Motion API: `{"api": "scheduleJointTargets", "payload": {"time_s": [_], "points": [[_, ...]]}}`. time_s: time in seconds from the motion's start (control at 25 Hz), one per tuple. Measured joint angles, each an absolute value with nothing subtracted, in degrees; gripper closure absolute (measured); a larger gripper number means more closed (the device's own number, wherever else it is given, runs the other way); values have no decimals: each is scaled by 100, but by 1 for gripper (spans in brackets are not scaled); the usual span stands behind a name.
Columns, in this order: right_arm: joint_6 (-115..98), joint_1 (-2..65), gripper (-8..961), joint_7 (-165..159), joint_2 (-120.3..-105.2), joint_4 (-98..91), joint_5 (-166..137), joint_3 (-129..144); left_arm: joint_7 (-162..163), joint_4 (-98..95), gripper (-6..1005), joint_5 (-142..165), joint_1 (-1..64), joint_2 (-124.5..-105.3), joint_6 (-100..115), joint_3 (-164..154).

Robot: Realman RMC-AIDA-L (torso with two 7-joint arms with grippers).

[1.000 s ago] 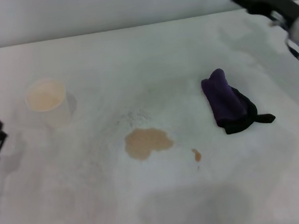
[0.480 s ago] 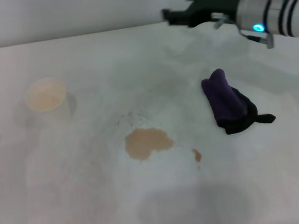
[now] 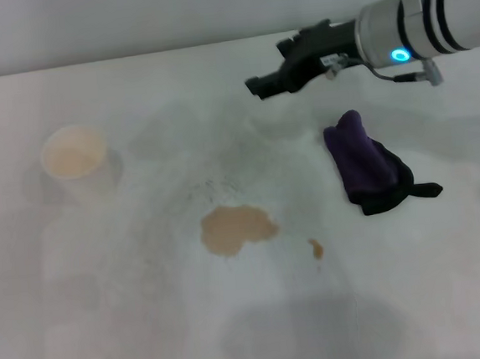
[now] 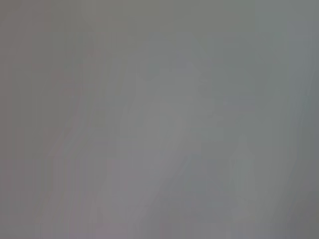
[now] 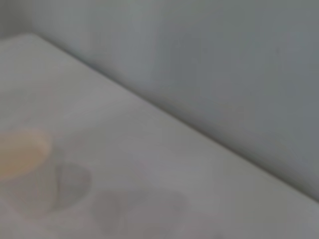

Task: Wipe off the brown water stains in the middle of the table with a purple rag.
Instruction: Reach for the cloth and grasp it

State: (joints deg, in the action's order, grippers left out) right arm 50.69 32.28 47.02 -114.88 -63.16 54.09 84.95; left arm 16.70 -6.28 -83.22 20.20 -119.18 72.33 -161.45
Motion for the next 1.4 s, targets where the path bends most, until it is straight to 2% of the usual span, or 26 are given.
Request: {"api": "scheduleJointTargets", "payload": {"time_s": [0.08, 0.48, 1.0, 1.28, 1.4], "points": [[5400, 3104, 83, 4241, -11556, -6742, 4855, 8429, 1670, -600, 114, -8380, 2059, -11918, 7233, -16146], [7058, 2886, 82, 2613, -11533, -7970, 3671, 8571, 1678, -571, 116, -8725, 2128, -11918, 7170, -16146], [7369, 3401, 83, 1895, -11554, -6818, 2637, 8639, 1696, -581, 115, -8728, 2330, -11918, 6963, -16146], [7184, 3405, 82, 1921, -11551, -6674, 2615, 8644, 1696, -588, 116, -8728, 2346, -11918, 6952, -16145], [7113, 3399, 114, 1921, -11544, -6584, 2610, 8648, 1697, -583, 115, -8759, 2355, -11918, 6924, -16146]]}}
